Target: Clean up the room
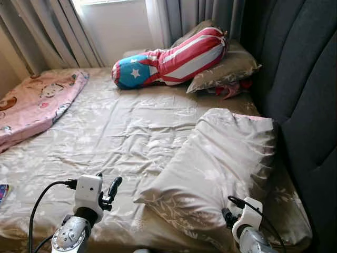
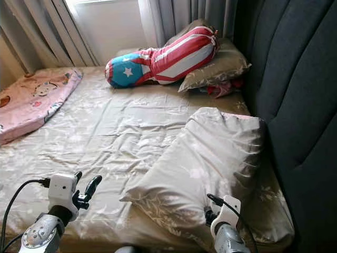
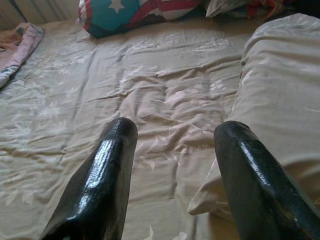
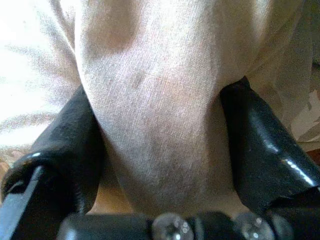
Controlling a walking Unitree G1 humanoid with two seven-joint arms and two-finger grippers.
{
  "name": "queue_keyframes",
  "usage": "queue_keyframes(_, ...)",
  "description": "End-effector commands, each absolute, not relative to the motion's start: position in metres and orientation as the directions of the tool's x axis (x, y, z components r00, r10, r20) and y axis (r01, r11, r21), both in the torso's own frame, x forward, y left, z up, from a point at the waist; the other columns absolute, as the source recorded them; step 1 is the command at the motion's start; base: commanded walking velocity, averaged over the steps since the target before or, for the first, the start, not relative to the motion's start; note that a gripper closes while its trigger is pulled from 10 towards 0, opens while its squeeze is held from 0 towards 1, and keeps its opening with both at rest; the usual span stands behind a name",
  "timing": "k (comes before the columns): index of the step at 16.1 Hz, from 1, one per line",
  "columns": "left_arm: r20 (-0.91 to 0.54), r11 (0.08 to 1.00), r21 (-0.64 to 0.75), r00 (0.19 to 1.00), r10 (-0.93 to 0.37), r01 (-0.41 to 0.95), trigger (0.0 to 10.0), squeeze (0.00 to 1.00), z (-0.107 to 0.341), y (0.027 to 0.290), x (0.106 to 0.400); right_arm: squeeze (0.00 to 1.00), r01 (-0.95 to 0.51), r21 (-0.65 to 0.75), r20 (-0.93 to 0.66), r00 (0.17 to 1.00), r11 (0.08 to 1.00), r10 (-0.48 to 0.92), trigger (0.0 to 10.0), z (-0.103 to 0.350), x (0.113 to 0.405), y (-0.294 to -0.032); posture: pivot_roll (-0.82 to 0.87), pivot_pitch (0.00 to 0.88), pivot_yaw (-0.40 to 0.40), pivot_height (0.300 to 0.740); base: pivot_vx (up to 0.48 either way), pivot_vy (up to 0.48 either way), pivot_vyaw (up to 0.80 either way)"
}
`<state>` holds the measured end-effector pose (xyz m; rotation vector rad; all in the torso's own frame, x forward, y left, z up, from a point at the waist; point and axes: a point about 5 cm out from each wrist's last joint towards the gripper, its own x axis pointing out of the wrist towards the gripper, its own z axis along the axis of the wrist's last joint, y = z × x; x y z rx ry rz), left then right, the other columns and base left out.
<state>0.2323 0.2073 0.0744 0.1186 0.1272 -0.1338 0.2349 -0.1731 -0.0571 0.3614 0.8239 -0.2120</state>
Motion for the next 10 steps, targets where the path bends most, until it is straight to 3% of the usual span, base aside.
queue_keyframes(1, -0.132, 0.985, 0.110, 0.984, -0.121, 0.136, 10.0, 0.00, 0.0776, 0.2078, 0.2312, 0.00, 0.318, 0.245, -0.827, 0.561, 0.916, 0.027, 0.0, -0.0750, 0.2093, -0.1553, 0.14, 0.034, 0.088, 0.660, 0.000, 0.000, 0.00)
queue_keyframes(10, -0.131, 0.986, 0.096, 0.984, -0.121, 0.135, 10.0, 0.00, 0.0742, 0.2023, 0.2356, 0.00, 0.273, 0.261, -0.801, 0.596, 0.926, 0.050, 0.0, -0.0709, 0.2159, -0.1537, 0.13, 0.018, 0.077, 0.660, 0.000, 0.000, 0.00)
